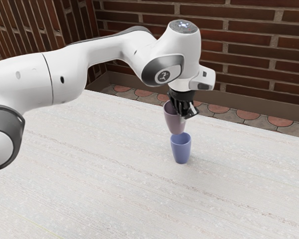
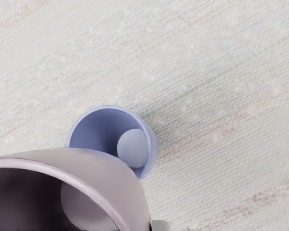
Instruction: Place the left cup onto the right cup
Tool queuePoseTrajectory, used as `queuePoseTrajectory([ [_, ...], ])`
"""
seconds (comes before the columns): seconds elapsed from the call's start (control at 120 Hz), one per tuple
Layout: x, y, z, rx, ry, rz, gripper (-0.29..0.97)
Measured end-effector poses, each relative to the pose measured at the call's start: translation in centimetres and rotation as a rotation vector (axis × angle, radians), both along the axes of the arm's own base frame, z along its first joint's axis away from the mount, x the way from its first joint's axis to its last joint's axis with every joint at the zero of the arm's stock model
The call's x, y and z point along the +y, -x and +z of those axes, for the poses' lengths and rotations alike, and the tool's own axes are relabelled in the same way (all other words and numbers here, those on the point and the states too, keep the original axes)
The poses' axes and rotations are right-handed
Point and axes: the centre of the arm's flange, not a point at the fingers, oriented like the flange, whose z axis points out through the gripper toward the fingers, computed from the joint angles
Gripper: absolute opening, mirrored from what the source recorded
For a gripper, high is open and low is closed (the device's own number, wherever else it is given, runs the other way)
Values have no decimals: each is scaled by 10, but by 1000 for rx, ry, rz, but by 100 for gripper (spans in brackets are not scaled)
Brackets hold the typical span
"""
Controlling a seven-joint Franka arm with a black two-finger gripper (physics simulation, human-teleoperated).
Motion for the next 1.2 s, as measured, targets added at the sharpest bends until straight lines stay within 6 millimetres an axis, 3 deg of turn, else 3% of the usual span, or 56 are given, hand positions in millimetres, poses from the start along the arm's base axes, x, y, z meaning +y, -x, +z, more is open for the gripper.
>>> queuePoseTrajectory([
  [0.558,-1,-16,-15,-8,-3,-21,-10],
  [0.967,17,-33,-32,5,3,2,-10],
  [1.2,11,-35,-36,8,2,-17,-10],
])
